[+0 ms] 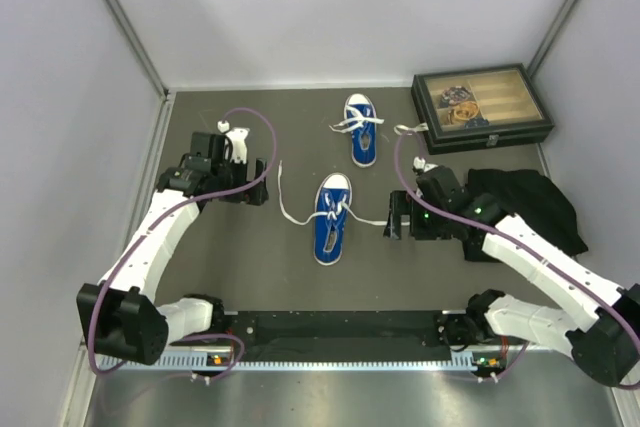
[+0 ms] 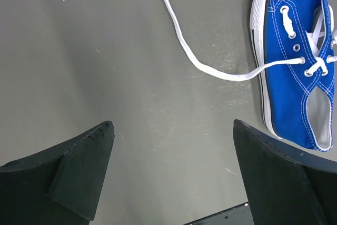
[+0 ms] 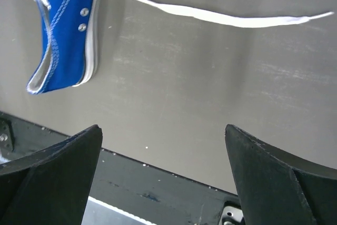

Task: Tie the shoes

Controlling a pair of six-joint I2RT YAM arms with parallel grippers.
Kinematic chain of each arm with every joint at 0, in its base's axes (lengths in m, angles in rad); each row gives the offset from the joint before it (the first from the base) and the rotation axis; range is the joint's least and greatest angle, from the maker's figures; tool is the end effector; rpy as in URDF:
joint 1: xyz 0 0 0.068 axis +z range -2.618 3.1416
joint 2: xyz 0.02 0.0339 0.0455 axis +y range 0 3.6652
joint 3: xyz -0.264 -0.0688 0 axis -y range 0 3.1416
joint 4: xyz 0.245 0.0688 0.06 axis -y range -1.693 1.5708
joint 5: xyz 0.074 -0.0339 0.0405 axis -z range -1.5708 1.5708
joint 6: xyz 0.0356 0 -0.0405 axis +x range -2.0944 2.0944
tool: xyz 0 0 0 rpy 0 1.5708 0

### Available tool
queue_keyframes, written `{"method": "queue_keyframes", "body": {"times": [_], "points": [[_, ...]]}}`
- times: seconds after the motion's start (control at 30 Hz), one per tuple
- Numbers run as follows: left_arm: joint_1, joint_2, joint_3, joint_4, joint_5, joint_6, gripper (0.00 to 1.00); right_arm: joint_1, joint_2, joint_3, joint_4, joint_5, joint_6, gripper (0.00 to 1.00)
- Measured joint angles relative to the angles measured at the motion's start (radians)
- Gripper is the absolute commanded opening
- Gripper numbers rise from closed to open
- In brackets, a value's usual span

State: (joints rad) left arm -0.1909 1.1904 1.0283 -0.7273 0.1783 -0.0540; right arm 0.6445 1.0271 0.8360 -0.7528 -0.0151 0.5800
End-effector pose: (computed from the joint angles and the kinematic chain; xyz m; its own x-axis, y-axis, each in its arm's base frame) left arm 0.2365 -0.0521 0.2936 -0.7775 0.0961 -0.6215 0.2548 0.9516 -0.1715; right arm 0.1593 0.1204 0.2630 -0.8746 0.0281 -0.4840 -0.1536 0.9308 0.3317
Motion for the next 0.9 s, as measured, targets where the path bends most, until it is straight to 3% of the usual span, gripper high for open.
{"method": "queue_keyframes", "body": {"times": [0.17, 0.33, 0.6, 0.9], "points": [[0.0, 0.015, -0.012, 0.022, -0.001, 0.0, 0.98, 0.001, 0.064, 0.074, -0.025, 0.053, 0.009, 0.99], [-0.002, 0.127, -0.008, 0.088, -0.039, -0.029, 0.95, -0.002, 0.172, 0.13, -0.005, 0.088, 0.009, 0.99], [-0.052, 0.319, 0.015, 0.21, -0.075, -0.116, 0.83, -0.098, 0.266, 0.126, 0.067, 0.021, 0.016, 0.99], [-0.116, 0.522, 0.067, 0.292, -0.087, -0.15, 0.66, -0.122, 0.412, 0.087, 0.134, -0.013, 0.019, 0.99]]}}
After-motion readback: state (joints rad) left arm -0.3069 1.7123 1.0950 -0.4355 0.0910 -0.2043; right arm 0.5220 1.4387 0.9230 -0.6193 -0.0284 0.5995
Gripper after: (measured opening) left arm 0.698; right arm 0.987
